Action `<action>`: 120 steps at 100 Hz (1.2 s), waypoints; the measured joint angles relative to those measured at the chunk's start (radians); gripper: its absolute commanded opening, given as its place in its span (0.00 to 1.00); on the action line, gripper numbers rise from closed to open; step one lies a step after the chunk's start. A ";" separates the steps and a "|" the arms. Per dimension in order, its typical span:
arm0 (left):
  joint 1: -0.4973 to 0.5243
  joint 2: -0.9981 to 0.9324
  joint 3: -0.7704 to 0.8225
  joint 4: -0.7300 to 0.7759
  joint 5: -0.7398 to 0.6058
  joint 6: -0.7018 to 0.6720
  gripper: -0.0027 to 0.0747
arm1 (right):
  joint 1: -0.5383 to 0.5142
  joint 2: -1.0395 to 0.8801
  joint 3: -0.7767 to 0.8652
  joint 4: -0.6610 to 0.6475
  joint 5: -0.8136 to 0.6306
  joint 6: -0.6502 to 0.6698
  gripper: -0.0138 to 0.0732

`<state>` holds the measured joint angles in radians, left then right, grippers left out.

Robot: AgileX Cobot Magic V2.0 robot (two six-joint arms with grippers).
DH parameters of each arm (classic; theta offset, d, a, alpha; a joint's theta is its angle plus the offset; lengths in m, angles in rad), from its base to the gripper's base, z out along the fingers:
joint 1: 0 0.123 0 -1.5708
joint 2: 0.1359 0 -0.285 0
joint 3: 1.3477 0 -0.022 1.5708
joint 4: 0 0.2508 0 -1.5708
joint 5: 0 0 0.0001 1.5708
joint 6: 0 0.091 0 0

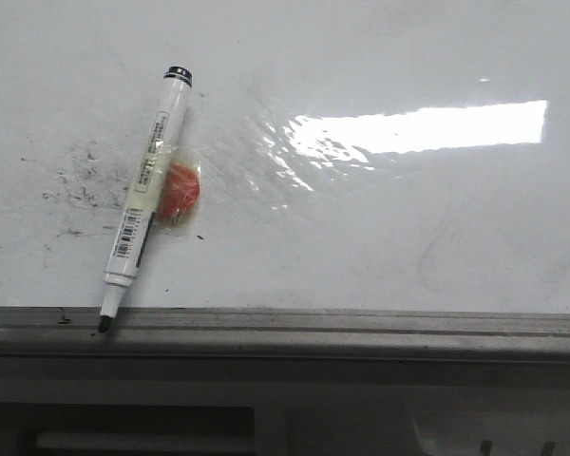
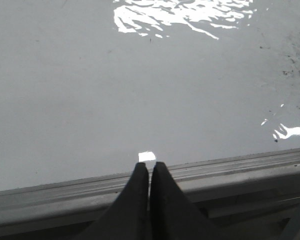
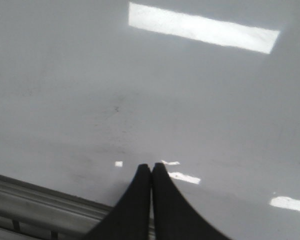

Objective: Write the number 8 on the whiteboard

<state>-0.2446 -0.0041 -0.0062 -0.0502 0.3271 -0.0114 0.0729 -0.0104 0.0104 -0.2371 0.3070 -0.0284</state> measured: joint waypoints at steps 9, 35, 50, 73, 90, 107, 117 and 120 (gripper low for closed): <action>0.000 0.000 0.000 0.000 0.000 0.000 0.01 | 0.000 0.000 0.000 0.000 0.000 0.000 0.08; 0.000 0.000 0.000 0.000 0.000 0.000 0.01 | 0.000 0.000 0.000 0.000 0.000 0.000 0.08; 0.000 0.000 0.000 0.000 0.000 0.000 0.01 | 0.000 0.000 0.000 0.000 0.000 0.000 0.08; 0.000 0.000 0.000 0.000 0.000 0.000 0.01 | 0.000 0.000 0.000 0.000 0.000 0.000 0.08; 0.000 0.000 0.000 0.020 0.000 0.000 0.01 | 0.000 0.000 0.000 0.000 0.000 0.000 0.08; 0.000 0.000 0.000 0.029 0.000 0.000 0.01 | 0.000 0.000 0.000 -0.002 -0.034 0.000 0.08; 0.000 0.000 0.000 0.008 -0.019 0.000 0.01 | 0.000 0.000 0.000 0.001 -0.156 0.000 0.09; 0.000 0.000 0.000 -0.022 -0.040 0.000 0.01 | 0.000 0.000 0.000 0.016 -0.209 0.000 0.09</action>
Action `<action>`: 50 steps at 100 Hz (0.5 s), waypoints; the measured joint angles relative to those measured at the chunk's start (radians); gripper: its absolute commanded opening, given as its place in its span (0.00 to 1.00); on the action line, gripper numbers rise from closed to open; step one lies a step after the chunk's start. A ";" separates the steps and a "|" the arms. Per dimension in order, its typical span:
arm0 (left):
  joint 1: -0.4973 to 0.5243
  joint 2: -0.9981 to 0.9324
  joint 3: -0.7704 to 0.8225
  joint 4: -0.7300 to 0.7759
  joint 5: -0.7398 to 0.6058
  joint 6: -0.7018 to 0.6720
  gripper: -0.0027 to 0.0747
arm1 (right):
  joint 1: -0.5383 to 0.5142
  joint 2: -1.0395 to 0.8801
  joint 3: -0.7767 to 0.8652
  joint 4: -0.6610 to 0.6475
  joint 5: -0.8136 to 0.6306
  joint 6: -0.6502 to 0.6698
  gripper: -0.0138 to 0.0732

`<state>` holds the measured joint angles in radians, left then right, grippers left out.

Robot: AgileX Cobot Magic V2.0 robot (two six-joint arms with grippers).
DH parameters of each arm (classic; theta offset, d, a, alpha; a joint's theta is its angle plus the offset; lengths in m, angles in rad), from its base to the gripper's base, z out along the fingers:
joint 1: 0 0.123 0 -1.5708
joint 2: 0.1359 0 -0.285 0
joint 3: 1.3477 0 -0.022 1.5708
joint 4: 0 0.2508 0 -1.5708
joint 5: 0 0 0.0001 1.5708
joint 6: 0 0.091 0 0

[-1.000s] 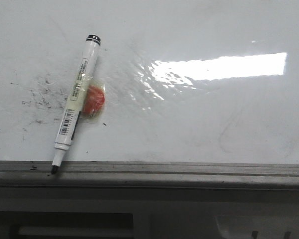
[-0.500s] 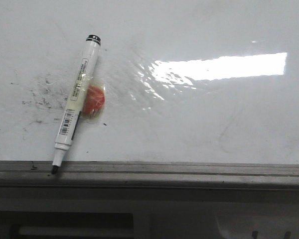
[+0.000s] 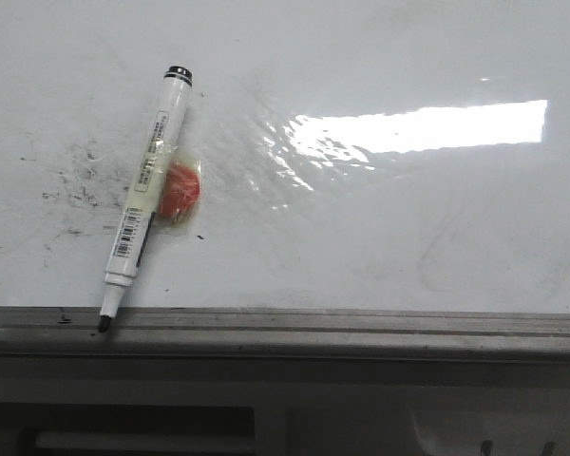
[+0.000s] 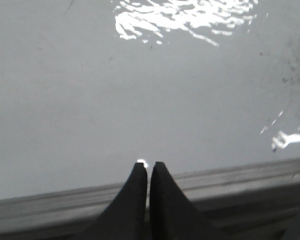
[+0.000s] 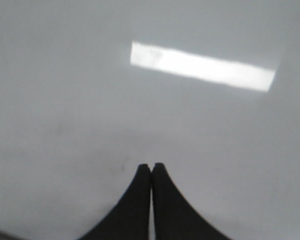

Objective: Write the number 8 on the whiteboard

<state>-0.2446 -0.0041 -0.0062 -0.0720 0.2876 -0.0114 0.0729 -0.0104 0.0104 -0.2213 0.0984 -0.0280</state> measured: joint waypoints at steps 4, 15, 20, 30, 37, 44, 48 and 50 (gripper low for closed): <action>0.000 0.000 0.000 -0.067 -0.038 0.000 0.01 | 0.000 0.000 0.000 0.040 -0.050 0.006 0.09; 0.000 0.000 0.000 -0.286 -0.186 0.000 0.01 | 0.000 0.000 0.000 0.279 -0.136 0.033 0.09; 0.000 0.000 0.000 -0.392 -0.244 0.000 0.01 | 0.000 0.000 0.000 0.388 -0.144 0.037 0.09; 0.000 0.000 0.000 -0.614 -0.320 -0.001 0.01 | 0.000 0.000 0.000 0.561 -0.150 0.042 0.09; 0.000 0.000 0.000 -0.714 -0.334 -0.002 0.01 | 0.000 0.000 -0.002 0.663 -0.145 0.044 0.09; 0.000 0.000 -0.002 -0.734 -0.319 -0.002 0.01 | 0.000 0.000 -0.040 0.700 -0.077 0.044 0.09; 0.000 0.000 -0.005 -0.725 -0.288 -0.002 0.01 | 0.000 0.000 -0.086 0.691 -0.008 0.028 0.09; 0.000 0.000 -0.010 -0.714 -0.266 -0.002 0.01 | 0.000 0.000 -0.103 0.679 0.028 0.020 0.09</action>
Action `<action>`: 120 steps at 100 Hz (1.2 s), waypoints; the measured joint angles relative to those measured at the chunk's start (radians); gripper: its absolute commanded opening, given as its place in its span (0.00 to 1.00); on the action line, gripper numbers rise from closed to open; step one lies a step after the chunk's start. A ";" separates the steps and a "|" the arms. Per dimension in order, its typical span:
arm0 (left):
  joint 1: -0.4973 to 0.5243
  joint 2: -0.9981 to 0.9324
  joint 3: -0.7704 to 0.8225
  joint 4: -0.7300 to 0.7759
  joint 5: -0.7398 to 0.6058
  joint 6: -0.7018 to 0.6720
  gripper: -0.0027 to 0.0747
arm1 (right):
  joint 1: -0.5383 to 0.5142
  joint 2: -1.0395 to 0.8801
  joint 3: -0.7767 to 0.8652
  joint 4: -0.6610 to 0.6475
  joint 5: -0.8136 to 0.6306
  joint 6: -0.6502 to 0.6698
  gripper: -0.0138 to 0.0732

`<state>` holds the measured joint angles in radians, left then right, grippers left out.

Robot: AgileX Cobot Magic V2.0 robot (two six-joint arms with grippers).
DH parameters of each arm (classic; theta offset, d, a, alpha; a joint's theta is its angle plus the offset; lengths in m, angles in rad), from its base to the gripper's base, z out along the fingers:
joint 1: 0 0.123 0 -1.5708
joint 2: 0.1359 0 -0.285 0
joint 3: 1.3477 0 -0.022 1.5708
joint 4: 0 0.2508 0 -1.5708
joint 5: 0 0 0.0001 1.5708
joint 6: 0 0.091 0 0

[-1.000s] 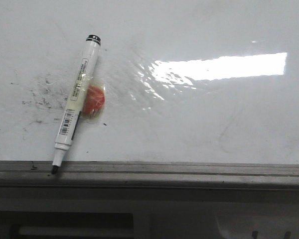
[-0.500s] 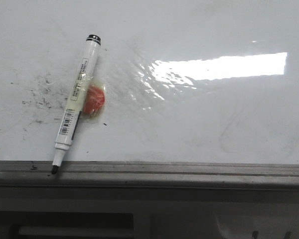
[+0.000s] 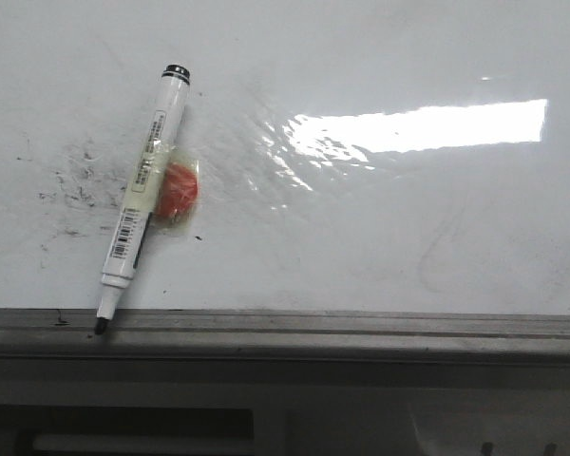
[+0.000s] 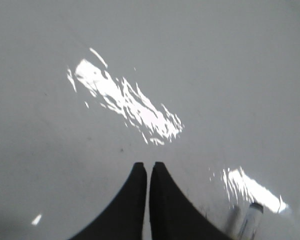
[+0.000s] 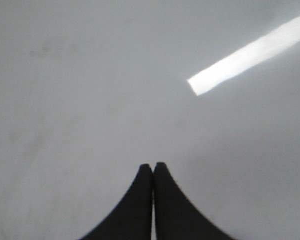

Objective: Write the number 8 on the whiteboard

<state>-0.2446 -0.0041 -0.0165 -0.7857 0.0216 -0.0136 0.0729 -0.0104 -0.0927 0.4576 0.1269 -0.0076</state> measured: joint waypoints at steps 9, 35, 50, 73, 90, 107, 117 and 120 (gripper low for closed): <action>0.000 0.036 -0.056 0.096 0.100 0.000 0.01 | 0.000 0.027 -0.125 -0.105 0.150 -0.044 0.09; 0.000 0.342 -0.355 0.407 0.317 0.000 0.47 | 0.000 0.240 -0.420 -0.317 0.457 -0.070 0.48; 0.000 0.552 -0.486 0.418 0.490 0.080 0.57 | 0.021 0.296 -0.478 -0.331 0.530 -0.073 0.68; -0.048 0.720 -0.531 0.168 0.588 0.320 0.57 | 0.057 0.298 -0.484 -0.344 0.562 -0.075 0.68; -0.176 0.777 -0.537 0.090 0.573 0.371 0.57 | 0.057 0.298 -0.484 -0.344 0.562 -0.075 0.68; -0.306 0.851 -0.537 0.078 0.471 0.381 0.57 | 0.057 0.326 -0.484 -0.346 0.555 -0.075 0.68; -0.384 0.902 -0.537 0.072 0.374 0.383 0.57 | 0.057 0.338 -0.484 -0.346 0.544 -0.075 0.68; -0.402 0.921 -0.537 0.070 0.347 0.383 0.57 | 0.057 0.338 -0.484 -0.346 0.540 -0.075 0.68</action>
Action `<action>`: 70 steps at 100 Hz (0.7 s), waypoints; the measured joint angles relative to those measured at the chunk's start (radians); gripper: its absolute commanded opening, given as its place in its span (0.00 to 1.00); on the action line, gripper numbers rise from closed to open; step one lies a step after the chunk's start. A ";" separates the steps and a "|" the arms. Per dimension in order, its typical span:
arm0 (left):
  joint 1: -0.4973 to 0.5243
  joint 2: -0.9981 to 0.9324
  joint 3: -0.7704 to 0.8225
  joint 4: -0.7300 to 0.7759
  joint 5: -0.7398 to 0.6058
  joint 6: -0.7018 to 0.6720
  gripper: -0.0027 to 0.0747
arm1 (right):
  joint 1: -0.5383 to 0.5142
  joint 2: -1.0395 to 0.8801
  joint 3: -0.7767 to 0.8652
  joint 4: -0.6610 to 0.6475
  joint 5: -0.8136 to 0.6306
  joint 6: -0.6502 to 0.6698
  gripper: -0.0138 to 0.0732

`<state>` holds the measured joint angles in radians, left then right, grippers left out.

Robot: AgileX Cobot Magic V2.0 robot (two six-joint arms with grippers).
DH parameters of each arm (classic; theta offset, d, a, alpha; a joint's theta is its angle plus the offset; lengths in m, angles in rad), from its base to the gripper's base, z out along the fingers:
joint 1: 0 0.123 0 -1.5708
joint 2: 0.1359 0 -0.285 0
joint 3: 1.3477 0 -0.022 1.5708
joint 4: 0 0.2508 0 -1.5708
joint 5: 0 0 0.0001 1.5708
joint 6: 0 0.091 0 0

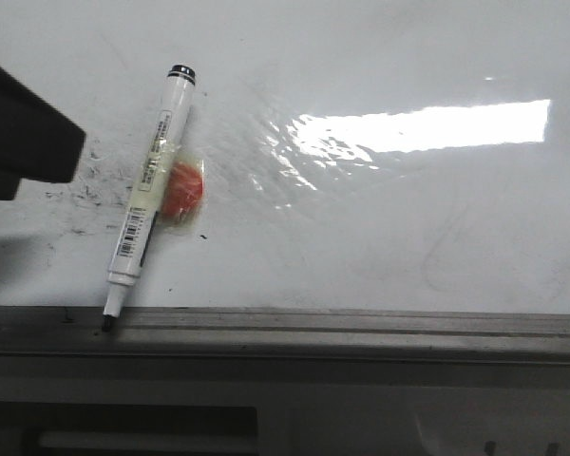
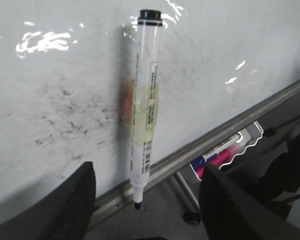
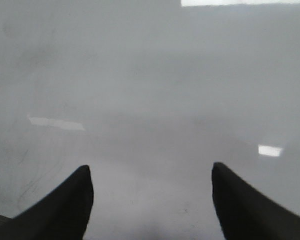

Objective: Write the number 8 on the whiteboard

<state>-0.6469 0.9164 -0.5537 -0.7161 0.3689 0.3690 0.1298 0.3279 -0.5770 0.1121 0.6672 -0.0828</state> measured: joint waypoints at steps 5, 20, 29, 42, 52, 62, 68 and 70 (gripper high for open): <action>-0.029 0.027 0.000 -0.002 -0.049 0.000 0.57 | 0.000 0.000 0.000 0.004 -0.007 0.000 0.68; -0.083 0.109 0.000 -0.010 -0.127 0.000 0.57 | 0.014 0.000 0.000 0.006 -0.009 0.000 0.68; -0.089 0.154 0.000 -0.012 -0.145 0.000 0.57 | 0.023 0.000 0.000 0.008 -0.009 0.000 0.68; -0.089 0.207 0.000 -0.014 -0.177 0.000 0.54 | 0.029 0.000 0.000 0.021 -0.009 -0.002 0.68; -0.093 0.230 -0.005 -0.020 -0.196 0.000 0.47 | 0.037 0.000 0.000 0.031 -0.009 -0.002 0.68; -0.095 0.248 -0.007 -0.026 -0.221 0.000 0.33 | 0.054 0.000 0.000 0.038 -0.009 -0.002 0.68; -0.095 0.257 -0.007 -0.028 -0.234 0.000 0.22 | 0.068 0.000 0.000 0.038 -0.009 -0.002 0.68; -0.095 0.258 -0.007 -0.028 -0.237 0.000 0.15 | 0.072 0.000 0.000 0.038 -0.009 -0.002 0.68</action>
<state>-0.7421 1.1746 -0.5609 -0.7438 0.1324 0.3690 0.2020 0.3279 -0.5770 0.1498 0.6583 -0.0844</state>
